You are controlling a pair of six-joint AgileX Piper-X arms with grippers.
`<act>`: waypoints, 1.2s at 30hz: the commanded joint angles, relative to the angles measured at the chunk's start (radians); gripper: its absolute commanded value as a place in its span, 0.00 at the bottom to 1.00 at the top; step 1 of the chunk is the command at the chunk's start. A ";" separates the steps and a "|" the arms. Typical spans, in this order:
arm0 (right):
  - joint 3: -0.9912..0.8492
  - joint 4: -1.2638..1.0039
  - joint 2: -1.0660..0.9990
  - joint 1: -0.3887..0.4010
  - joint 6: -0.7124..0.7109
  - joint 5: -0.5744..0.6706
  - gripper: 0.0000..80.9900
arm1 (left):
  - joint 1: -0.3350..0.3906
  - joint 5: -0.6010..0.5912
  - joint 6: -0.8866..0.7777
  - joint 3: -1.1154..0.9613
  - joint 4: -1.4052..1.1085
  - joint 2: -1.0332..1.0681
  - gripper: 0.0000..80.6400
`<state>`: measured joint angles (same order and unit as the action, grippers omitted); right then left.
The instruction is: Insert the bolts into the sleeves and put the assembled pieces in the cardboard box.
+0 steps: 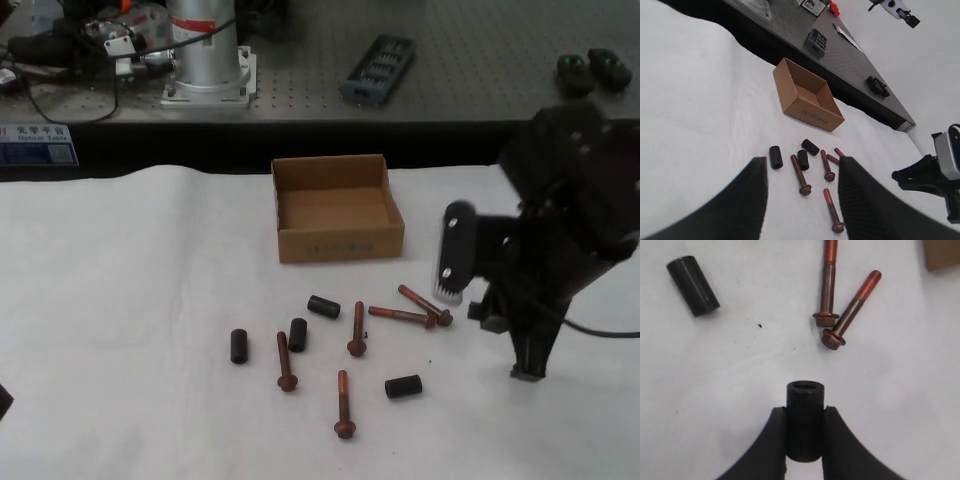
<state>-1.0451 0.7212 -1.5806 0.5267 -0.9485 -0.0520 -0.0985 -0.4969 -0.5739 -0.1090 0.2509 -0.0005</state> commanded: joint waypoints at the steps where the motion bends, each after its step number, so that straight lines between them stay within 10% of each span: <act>1: -0.004 0.064 0.087 0.003 0.125 0.052 0.04 | 0.022 -0.017 0.065 -0.092 0.109 0.050 0.41; 10: -0.002 0.135 0.270 0.003 0.347 0.142 0.04 | 0.121 -0.075 0.170 -0.287 0.120 0.441 0.41; 24: -0.002 0.289 0.392 0.003 0.372 0.168 0.04 | 0.492 0.137 0.274 -0.615 0.114 1.120 0.41; 36: -0.002 0.341 0.454 0.003 0.385 0.168 0.04 | 0.572 0.218 0.214 -0.742 0.060 1.462 0.41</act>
<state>-1.0451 1.0572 -1.1384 0.5267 -0.5744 0.1017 0.4699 -0.2965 -0.3445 -0.8338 0.3186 1.4513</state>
